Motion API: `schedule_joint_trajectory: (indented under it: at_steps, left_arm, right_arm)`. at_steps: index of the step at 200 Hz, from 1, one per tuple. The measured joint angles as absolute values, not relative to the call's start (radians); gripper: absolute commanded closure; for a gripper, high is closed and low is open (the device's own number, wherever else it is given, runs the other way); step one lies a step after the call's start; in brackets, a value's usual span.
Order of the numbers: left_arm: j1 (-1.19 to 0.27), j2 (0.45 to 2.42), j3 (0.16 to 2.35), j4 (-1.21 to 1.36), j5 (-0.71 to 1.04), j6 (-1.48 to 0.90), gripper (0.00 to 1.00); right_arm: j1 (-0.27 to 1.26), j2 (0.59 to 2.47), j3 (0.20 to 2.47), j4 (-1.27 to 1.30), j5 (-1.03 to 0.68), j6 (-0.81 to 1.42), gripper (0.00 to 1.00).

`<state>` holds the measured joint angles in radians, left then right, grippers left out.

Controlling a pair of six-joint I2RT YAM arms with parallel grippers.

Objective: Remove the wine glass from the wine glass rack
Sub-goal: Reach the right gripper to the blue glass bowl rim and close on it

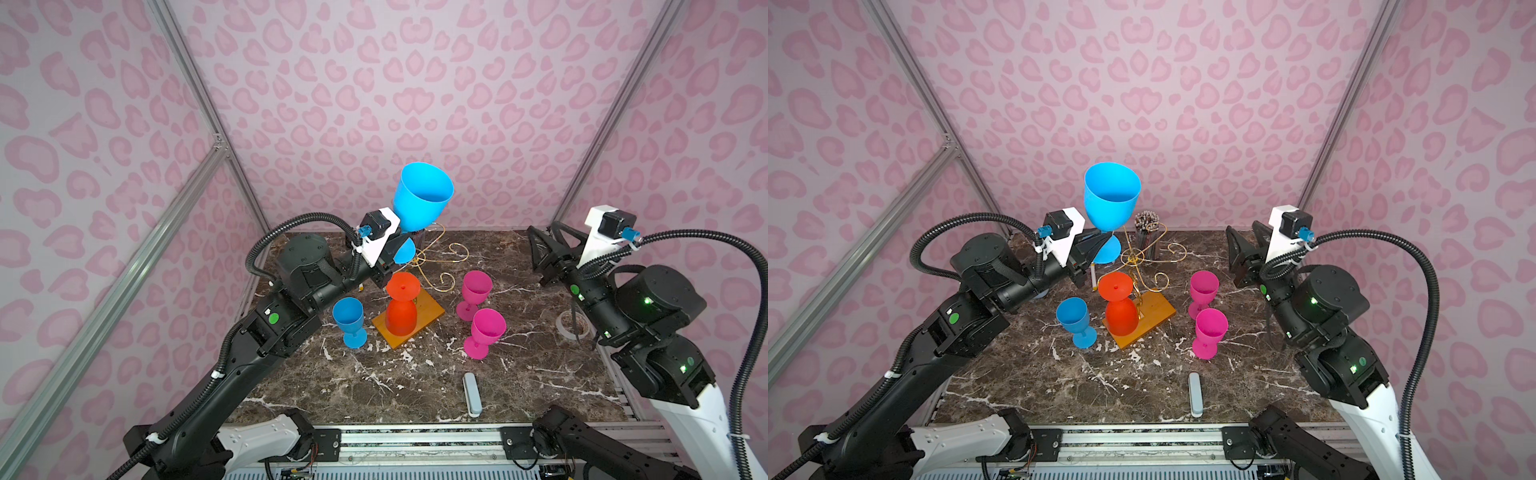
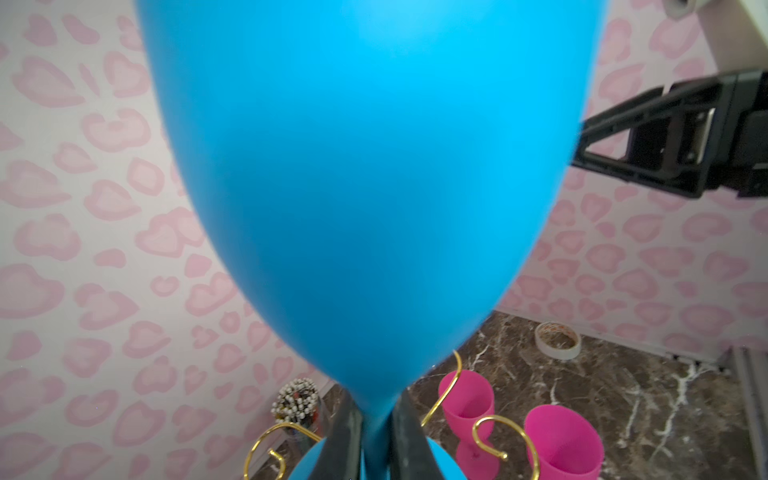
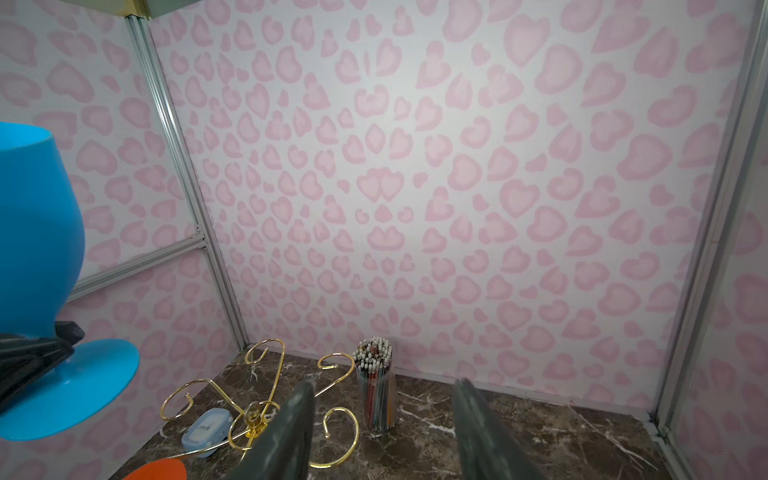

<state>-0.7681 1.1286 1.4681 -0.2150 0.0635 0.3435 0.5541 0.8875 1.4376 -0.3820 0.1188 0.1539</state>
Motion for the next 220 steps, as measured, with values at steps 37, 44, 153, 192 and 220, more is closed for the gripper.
schedule_joint_trajectory:
  at_steps: [37, 44, 153, 192, 220]
  left_arm:
    - [-0.774, 1.129, 1.43, -0.215, -0.024, 0.544, 0.96]
    - [-0.775, 1.129, 1.422, -0.215, -0.039, 0.578, 0.96]
    - [-0.778, 1.13, 1.354, -0.206, -0.191, 0.907, 0.96]
    - [-0.786, 1.164, 1.367, -0.207, -0.191, 0.944, 0.96]
    - [-0.806, 1.182, 1.38, -0.205, -0.199, 0.969, 0.96]
  right_arm:
    - [0.421, 0.982, 1.57, -0.477, -0.074, 0.323, 0.49]
    - [0.387, 0.997, 1.588, -0.485, -0.122, 0.357, 0.49]
    - [0.264, 1.144, 1.621, -0.459, -0.69, 0.694, 0.56]
    - [0.318, 1.156, 1.587, -0.458, -0.731, 0.705, 0.56]
    - [0.337, 1.162, 1.585, -0.461, -0.74, 0.704, 0.56]
